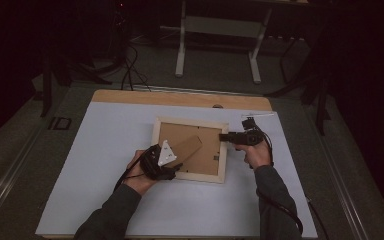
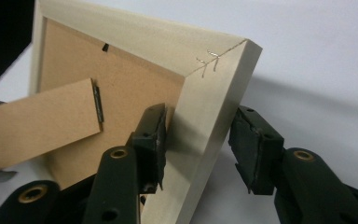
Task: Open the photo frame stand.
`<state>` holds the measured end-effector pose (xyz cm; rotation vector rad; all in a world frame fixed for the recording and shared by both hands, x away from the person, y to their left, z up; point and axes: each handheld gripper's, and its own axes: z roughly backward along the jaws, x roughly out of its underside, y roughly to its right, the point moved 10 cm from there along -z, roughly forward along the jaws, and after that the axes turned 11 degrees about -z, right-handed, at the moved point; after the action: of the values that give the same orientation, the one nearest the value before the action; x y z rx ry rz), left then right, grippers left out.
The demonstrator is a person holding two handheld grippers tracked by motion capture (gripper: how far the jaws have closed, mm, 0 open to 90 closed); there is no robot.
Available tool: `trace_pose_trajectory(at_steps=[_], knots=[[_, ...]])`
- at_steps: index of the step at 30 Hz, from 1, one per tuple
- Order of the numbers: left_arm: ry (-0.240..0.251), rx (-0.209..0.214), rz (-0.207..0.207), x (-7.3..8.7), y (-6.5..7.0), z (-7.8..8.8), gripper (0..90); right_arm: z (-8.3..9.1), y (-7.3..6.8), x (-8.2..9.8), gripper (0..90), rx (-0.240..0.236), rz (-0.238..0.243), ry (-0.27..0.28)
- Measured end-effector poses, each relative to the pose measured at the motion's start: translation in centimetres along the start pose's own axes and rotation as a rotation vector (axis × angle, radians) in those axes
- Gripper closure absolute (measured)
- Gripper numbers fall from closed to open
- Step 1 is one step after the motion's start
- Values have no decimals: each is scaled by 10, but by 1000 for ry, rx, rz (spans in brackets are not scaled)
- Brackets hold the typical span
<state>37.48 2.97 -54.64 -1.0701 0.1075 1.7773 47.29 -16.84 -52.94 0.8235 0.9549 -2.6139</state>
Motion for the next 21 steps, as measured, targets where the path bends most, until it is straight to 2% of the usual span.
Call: trace_pose_trajectory(at_steps=[2,10,16,21], knots=[[4,-1,2,0,0,0,384,0,0,0,565,0,-1,5],[-11,43,51,5,0,-3,381,2,-2,0,571,10,6,16],[-26,77,69,7,1,-2,353,2,-3,-1,576,11,0,28],[-2,116,98,5,1,2,327,2,-4,-1,577,17,-2,31]])
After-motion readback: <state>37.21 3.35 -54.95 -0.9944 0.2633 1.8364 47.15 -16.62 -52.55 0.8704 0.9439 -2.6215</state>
